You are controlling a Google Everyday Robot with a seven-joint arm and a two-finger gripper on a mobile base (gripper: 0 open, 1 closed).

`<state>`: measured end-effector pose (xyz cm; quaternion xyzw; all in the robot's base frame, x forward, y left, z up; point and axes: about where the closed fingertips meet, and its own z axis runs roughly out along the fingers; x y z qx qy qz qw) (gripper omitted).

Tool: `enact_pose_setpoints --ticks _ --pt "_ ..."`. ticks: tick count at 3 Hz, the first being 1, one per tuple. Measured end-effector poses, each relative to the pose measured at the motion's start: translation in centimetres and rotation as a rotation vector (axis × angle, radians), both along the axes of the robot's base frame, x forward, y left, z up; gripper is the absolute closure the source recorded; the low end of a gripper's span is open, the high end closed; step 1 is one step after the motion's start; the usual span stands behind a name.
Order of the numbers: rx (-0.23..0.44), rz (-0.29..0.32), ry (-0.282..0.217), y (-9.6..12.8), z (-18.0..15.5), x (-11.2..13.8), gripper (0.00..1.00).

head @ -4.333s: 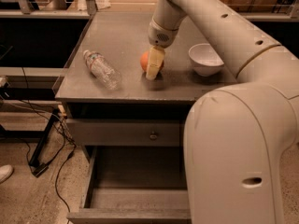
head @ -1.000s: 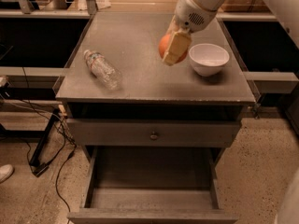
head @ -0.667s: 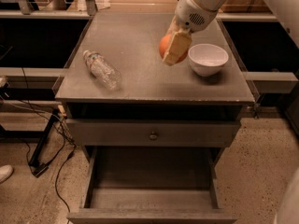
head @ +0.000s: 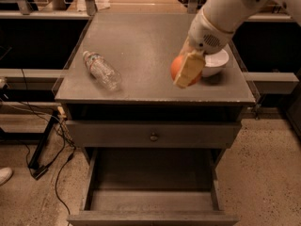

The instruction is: Place orange into middle drawer

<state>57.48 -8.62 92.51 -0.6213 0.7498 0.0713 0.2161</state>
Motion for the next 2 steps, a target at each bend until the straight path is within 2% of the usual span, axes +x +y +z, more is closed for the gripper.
enact_pose_setpoints --ticks 1,2 --pt "-0.019 -0.067 0.061 -1.7 -2.2 -4.7 1.00" --pt "-0.035 -0.098 0.160 -2.4 -6.4 -10.0 1.00"
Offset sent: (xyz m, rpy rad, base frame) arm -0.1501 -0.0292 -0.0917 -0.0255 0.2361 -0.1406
